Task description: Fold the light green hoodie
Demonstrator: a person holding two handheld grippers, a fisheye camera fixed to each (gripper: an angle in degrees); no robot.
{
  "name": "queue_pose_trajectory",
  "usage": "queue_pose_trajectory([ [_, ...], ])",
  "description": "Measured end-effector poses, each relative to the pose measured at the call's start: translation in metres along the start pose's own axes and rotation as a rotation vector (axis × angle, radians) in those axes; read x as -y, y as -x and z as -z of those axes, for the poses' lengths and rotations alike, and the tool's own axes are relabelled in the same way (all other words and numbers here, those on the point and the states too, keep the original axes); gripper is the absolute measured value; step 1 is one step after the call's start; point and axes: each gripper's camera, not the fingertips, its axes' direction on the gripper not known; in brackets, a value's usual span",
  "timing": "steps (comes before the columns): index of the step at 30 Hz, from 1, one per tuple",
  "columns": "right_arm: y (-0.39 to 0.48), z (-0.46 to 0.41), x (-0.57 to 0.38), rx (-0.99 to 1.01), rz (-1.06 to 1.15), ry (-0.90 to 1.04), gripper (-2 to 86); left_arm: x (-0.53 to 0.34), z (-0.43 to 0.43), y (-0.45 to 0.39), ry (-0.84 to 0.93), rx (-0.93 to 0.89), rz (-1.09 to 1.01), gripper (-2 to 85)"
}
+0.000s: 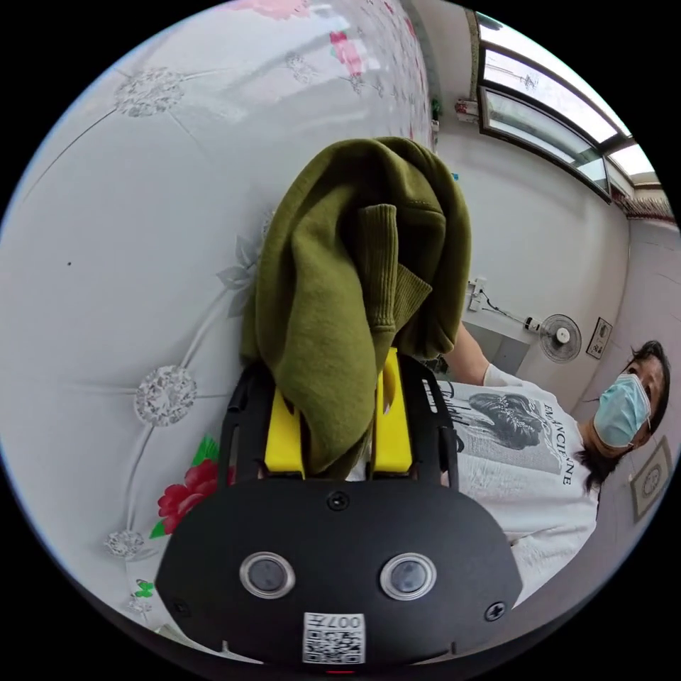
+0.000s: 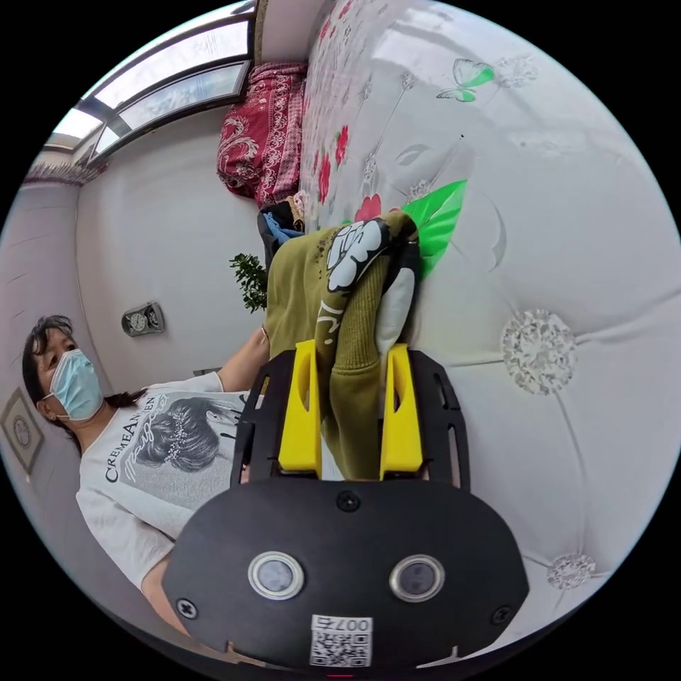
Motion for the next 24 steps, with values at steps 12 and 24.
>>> queue_pose_trajectory([
  [12,0.137,0.007,-0.035,-0.358,0.318,-0.048,4.2,-0.092,-0.023,-0.084,-0.268,0.164,-0.082,7.6],
  [24,0.259,-0.082,0.038,-0.329,0.541,0.178,3.1,-0.279,0.014,-0.127,-0.605,0.305,-0.013,7.1],
])
